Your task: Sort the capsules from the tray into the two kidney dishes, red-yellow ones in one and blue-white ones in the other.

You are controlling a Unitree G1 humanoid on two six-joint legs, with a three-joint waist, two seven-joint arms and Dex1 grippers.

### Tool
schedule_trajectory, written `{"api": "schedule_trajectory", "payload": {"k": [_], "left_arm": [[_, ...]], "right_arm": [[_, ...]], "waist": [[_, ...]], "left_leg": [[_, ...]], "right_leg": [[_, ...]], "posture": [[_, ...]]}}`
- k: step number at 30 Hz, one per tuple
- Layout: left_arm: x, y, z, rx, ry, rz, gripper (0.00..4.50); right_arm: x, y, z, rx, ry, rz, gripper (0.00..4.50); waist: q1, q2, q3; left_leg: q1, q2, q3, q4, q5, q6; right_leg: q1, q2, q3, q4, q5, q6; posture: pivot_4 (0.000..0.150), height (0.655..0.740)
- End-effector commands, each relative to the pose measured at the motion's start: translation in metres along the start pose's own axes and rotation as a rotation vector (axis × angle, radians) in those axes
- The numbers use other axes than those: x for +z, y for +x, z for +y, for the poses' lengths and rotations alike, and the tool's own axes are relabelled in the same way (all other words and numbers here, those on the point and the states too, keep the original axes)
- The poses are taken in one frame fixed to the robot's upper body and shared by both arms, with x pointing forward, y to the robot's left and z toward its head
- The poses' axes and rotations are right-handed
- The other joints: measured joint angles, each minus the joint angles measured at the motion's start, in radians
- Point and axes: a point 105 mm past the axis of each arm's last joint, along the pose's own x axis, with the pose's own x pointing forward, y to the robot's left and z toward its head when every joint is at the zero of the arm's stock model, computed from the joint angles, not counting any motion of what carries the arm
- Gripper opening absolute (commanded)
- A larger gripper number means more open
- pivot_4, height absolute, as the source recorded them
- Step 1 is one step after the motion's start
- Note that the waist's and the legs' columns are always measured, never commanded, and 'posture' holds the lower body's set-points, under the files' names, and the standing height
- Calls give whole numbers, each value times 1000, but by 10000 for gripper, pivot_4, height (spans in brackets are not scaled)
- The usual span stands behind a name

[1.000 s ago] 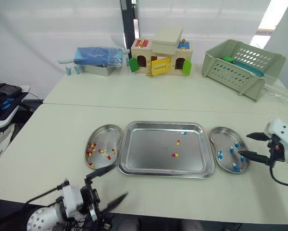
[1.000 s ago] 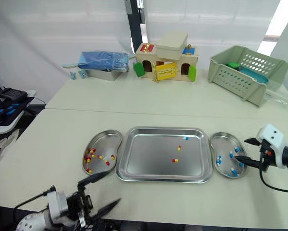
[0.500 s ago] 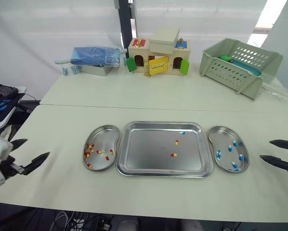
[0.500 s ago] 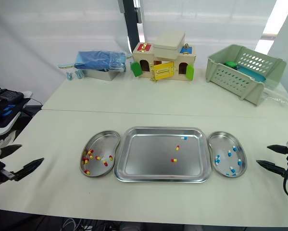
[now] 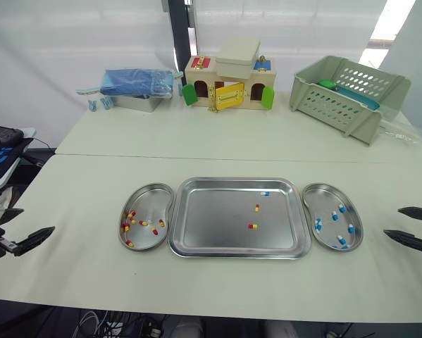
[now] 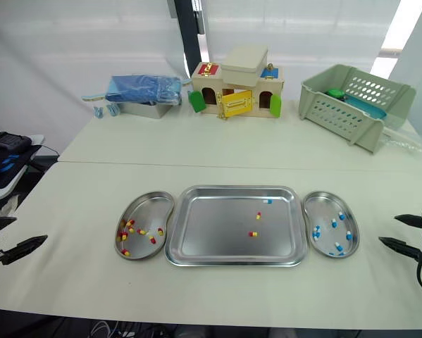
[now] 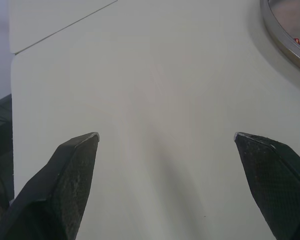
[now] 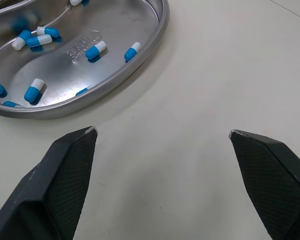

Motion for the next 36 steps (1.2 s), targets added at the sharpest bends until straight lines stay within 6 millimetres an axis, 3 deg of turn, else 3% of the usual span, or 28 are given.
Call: {"api": "schedule_trajectory", "payload": {"k": [1, 5, 8, 10, 13, 17, 20, 24, 29, 36], "left_arm": [[9, 4, 1, -18, 56, 11, 45000], [19, 17, -10, -85, 120, 10, 45000], [31, 30, -23, -156, 176, 20, 45000], [51, 47, -42, -238, 229, -26, 45000], [70, 63, -66, -336, 271, -82, 45000], [91, 82, -105, -496, 324, -141, 45000], [109, 93, -142, -641, 366, -208, 45000], [124, 103, -195, -835, 423, -292, 45000], [135, 113, -239, -975, 463, -362, 45000], [146, 137, -274, -1015, 523, -322, 45000]], "right_arm": [[17, -9, 0, -36, -49, -88, 44625], [24, -9, 16, -4, -65, -146, 44625], [32, -7, 39, 48, -80, -214, 44625], [31, -4, 79, 171, -62, -242, 44625], [37, 0, 117, 232, -44, -325, 44625], [49, 8, 150, 197, -17, -474, 44625], [46, 11, 173, 239, -20, -520, 44625], [32, 14, 189, 271, -44, -533, 44625], [21, 17, 198, 296, -62, -505, 44625], [19, 19, 197, 254, -44, -505, 44625]], "waist": [[0, 0, 0], [3, 0, 0], [5, 0, 0], [16, 0, 0], [24, -1, 0], [22, -1, -1], [16, -1, -1], [18, -1, -1], [16, -1, -1], [18, -1, -1]], "left_leg": [[0, 0, 0, 0, 0, 0], [0, 0, 0, 0, 0, 0], [0, 0, 0, 0, 0, 0], [-1, 0, -1, 0, 0, 0], [-2, 0, -2, 1, 0, 0], [-1, 0, -1, 1, 0, 0], [0, 0, -1, 2, 0, 0], [0, 0, -1, 3, 0, -1], [0, 0, -1, 3, 0, 0], [0, -1, -1, 4, 1, -1]], "right_leg": [[0, 0, 0, 0, 0, 0], [0, 0, 0, 0, 0, 0], [0, 0, 0, 0, 0, 0], [0, 0, -1, 0, 0, 0], [1, 0, -2, 0, 0, 0], [1, 0, -1, 1, 0, 0], [1, 0, 0, 2, 0, 0], [2, 0, -1, 1, 0, 0], [2, 0, -1, 1, 0, 0], [3, 0, -1, 1, 0, 0]], "posture": [[1500, 7400], [1500, 7400], [1500, 7400], [1500, 7400], [1500, 7400], [1500, 7400], [1500, 7400], [1500, 7400], [1500, 7400], [1500, 7400]]}}
